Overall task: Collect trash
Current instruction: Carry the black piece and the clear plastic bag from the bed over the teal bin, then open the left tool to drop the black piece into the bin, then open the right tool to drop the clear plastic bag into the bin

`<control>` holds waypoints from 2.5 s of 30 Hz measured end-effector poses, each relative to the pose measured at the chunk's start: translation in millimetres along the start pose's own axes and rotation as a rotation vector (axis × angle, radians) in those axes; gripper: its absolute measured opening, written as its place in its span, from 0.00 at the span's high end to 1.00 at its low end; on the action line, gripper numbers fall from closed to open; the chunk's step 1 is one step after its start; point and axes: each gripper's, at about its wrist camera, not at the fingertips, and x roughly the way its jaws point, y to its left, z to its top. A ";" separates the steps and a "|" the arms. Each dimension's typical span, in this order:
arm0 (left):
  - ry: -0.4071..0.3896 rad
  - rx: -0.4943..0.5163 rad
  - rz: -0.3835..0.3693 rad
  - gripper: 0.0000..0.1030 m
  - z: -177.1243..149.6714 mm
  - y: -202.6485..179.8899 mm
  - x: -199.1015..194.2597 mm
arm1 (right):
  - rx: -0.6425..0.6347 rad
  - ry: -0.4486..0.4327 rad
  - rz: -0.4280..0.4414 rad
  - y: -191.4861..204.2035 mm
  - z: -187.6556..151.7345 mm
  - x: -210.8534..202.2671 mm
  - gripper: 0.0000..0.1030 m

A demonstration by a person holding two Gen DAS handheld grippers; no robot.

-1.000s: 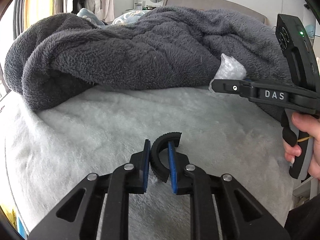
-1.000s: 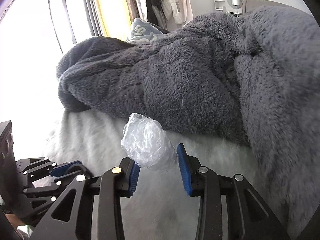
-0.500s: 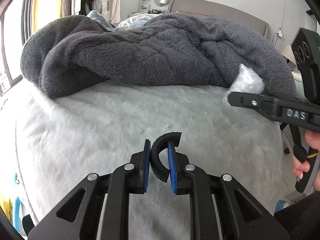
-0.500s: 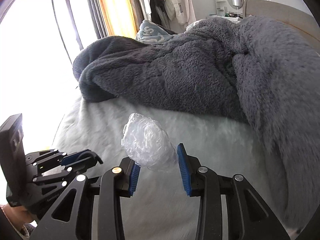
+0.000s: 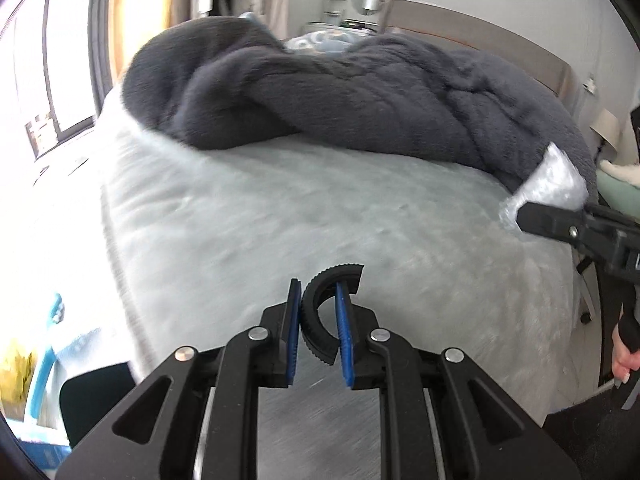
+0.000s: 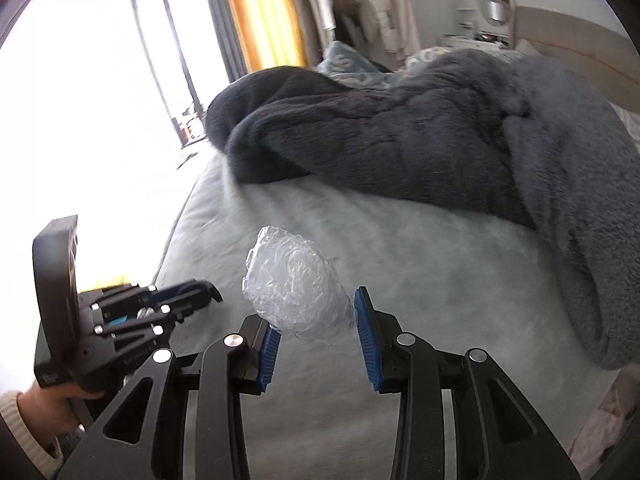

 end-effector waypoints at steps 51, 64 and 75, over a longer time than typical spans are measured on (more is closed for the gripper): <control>0.322 -0.428 0.295 0.51 -140.2 243.8 -61.0 | -0.239 0.253 0.312 279.5 -23.7 148.1 0.65; 0.087 -0.413 0.334 0.23 -127.5 262.1 -130.2 | -0.267 0.405 0.266 320.0 -57.7 203.3 0.65; -0.095 -0.365 0.360 0.12 -117.0 261.5 -175.3 | -0.268 0.551 0.177 327.1 -87.9 241.6 0.61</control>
